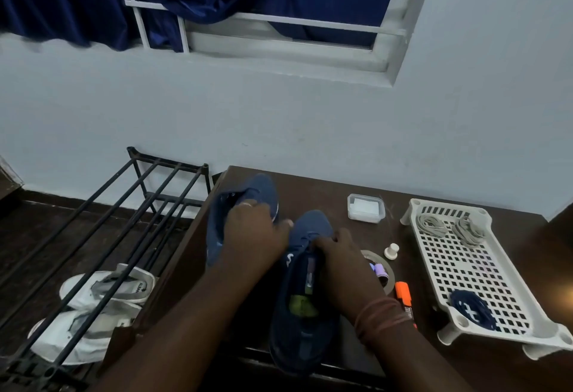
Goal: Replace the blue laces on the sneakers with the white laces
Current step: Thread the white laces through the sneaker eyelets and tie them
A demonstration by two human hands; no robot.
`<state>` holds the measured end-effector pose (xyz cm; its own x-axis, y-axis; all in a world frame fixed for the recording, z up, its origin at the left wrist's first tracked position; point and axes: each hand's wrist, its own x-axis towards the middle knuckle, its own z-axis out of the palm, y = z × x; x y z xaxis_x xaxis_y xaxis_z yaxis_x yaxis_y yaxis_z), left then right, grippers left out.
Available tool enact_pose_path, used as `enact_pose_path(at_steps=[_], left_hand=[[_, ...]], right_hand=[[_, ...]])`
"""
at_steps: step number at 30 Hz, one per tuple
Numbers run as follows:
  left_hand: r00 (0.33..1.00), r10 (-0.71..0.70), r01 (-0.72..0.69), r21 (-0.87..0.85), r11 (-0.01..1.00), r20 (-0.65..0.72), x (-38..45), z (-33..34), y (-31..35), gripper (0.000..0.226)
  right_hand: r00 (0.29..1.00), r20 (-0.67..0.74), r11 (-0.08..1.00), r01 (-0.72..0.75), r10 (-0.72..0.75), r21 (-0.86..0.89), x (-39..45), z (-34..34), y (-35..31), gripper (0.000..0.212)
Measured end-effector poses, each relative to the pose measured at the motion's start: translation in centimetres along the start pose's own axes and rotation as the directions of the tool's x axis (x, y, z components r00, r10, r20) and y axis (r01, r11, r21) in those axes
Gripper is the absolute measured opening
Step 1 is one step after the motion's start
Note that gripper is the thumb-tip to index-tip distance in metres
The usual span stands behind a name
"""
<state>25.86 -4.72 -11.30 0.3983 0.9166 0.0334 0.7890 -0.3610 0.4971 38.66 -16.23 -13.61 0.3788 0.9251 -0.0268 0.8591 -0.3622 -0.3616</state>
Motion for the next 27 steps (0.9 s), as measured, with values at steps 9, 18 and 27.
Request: enact_pose_path(at_steps=[9, 18, 27], left_hand=[[0.979, 0.198, -0.2, 0.324, 0.925, 0.04, -1.5, 1.5, 2.0, 0.038], [0.984, 0.091, -0.133, 0.282, 0.95, 0.155, -0.7, 2.4, 1.4, 0.032], [0.958, 0.053, -0.059, 0.01, 0.998, 0.282, 0.1, 1.7, 0.4, 0.028]], right_hand=[[0.97, -0.24, 0.997, -0.014, 0.032, 0.075, 0.9, 0.1, 0.6, 0.013], [0.905, -0.392, 0.986, -0.142, 0.167, 0.092, 1.3, -0.7, 2.0, 0.018], [0.965, -0.254, 0.988, 0.022, -0.06, -0.151, 1.2, 1.1, -0.5, 0.014]])
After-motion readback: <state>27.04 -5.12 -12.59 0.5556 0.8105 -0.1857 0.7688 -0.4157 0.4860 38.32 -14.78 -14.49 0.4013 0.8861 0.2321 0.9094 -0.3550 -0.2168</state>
